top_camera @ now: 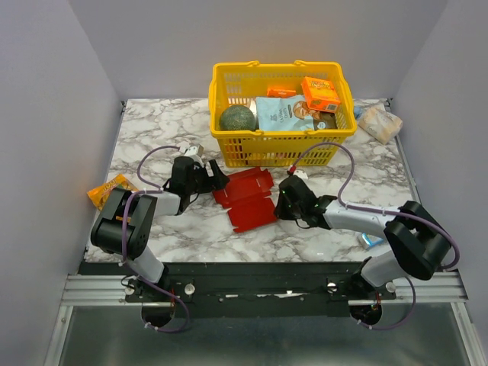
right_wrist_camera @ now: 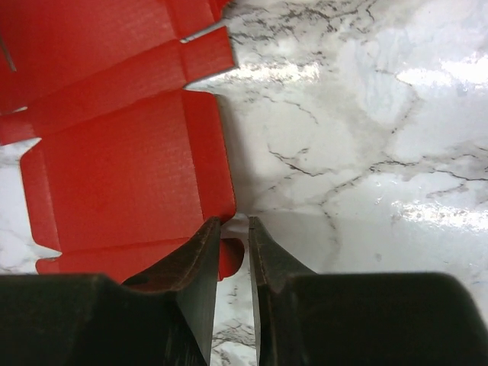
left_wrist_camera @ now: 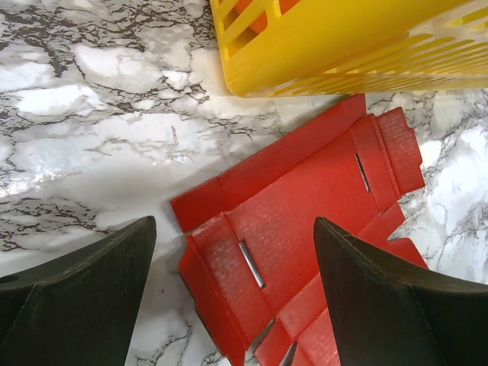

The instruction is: Fold the paper box

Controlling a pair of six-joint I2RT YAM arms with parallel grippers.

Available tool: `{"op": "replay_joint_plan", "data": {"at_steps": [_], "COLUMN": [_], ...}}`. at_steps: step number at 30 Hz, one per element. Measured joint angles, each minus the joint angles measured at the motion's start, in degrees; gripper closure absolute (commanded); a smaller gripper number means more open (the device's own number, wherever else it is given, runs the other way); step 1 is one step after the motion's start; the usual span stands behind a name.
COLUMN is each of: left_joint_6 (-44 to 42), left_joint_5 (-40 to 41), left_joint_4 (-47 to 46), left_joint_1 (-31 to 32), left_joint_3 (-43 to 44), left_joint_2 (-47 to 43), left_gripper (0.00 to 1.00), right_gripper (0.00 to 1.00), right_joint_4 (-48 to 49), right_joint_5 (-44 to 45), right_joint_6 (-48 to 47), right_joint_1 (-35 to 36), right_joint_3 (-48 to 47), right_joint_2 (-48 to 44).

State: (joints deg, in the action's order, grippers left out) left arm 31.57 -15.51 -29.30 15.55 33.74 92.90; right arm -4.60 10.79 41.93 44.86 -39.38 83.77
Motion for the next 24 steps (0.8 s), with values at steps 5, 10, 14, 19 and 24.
{"op": "replay_joint_plan", "data": {"at_steps": [5, 10, 14, 19, 24], "left_joint_6": [-0.72, -1.51, -1.84, -2.16, -2.71], "left_joint_5": [0.00, -0.07, -1.18, -2.47, -3.23], "left_joint_4": [0.15, 0.55, 0.15, -0.39, -0.85], "left_joint_1": [-0.02, -0.07, -0.07, -0.07, -0.07], "left_joint_3": [0.00, 0.00, -0.24, -0.63, -0.63], "left_joint_2": [0.00, 0.00, 0.00, 0.00, 0.00], "left_gripper": [0.12, 0.30, 0.44, 0.55, 0.59], "right_gripper": [0.71, 0.71, 0.71, 0.71, 0.71], "right_joint_4": [-1.84, -2.08, -2.16, -2.19, -2.19], "right_joint_5": [0.02, 0.07, 0.07, 0.07, 0.09], "right_joint_6": [0.00, 0.02, 0.07, 0.07, 0.07], "right_joint_1": [0.00, 0.00, 0.00, 0.00, 0.00], "right_joint_3": [-0.11, -0.22, -0.79, -0.87, -0.90], "right_joint_2": [1.36, 1.84, 2.71, 2.86, 2.86]}}
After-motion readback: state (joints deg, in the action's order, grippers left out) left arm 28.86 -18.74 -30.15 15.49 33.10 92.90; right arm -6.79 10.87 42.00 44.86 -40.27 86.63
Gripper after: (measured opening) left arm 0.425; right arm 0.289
